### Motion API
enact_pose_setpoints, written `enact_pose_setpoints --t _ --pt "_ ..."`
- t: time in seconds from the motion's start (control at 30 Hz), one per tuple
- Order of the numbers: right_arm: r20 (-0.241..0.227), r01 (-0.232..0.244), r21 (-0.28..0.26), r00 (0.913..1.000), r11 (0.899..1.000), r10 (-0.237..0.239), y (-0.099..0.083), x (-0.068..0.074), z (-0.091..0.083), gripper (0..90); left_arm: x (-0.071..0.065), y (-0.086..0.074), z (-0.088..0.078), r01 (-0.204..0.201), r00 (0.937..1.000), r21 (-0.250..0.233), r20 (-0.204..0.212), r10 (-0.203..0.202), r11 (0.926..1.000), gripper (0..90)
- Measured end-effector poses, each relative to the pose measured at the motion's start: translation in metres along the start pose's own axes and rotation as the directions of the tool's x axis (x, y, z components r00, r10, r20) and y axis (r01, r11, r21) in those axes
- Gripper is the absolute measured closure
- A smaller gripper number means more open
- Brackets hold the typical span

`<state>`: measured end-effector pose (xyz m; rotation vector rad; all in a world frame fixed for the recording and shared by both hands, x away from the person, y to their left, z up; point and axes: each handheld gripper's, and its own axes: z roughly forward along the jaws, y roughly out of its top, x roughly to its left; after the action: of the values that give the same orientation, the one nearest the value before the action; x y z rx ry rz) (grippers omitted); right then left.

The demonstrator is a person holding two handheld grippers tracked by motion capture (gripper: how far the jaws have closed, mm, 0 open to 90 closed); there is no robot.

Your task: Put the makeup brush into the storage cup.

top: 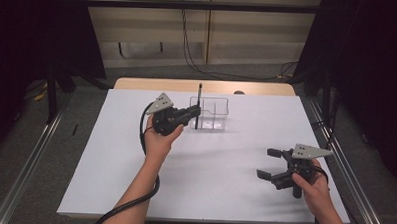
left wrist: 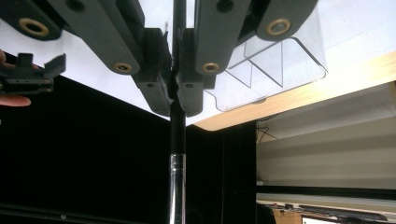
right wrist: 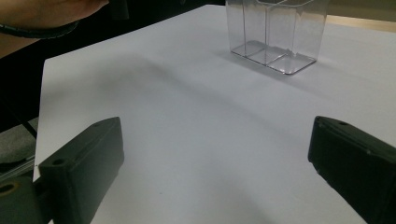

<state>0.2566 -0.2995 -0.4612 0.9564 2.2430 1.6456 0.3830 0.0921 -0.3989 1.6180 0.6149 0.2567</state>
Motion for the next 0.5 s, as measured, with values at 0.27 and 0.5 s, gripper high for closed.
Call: enact_pose_setpoints --t 0.27,0.5 --pt "-0.004 -0.011 -0.019 0.9999 1.0 0.011 -0.001 0.0 -0.003 3.5 0.005 0.003 0.005 0.013 0.9998 -0.021 -0.012 -0.013 0.9997 84.2" --pt "-0.002 -0.006 -0.027 1.0 1.0 0.006 -0.001 0.001 -0.004 3.5 0.007 0.002 0.012 0.018 0.9997 -0.035 -0.017 -0.019 0.9992 84.2"
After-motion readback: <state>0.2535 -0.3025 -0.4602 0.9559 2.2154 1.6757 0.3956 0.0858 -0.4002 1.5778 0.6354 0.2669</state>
